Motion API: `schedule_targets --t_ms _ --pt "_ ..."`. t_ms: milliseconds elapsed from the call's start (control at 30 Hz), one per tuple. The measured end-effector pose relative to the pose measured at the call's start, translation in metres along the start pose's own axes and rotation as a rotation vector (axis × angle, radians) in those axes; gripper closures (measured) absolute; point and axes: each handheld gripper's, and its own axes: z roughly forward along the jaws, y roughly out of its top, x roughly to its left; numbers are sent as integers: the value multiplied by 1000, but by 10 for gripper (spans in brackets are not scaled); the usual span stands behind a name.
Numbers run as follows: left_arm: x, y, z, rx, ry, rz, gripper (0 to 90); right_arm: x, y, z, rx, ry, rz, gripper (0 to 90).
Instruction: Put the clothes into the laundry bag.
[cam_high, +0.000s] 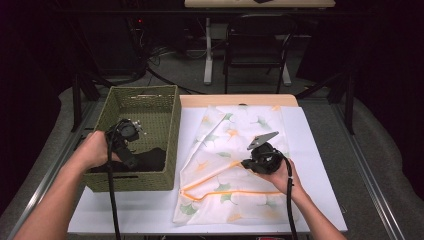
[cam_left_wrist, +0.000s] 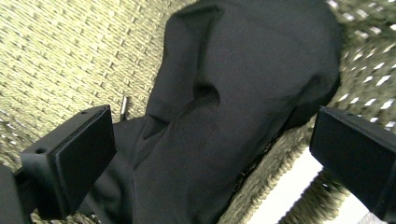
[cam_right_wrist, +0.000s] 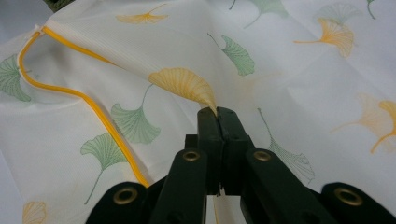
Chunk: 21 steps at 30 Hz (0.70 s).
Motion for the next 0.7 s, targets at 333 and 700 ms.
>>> schedule_targets --t_ms 333,700 --pt "3 9 23 64 -48 20 54 -1 0 -1 -1 -3 1 896" --pt "3 14 34 89 -98 43 187 0 0 0 5 -4 4 896"
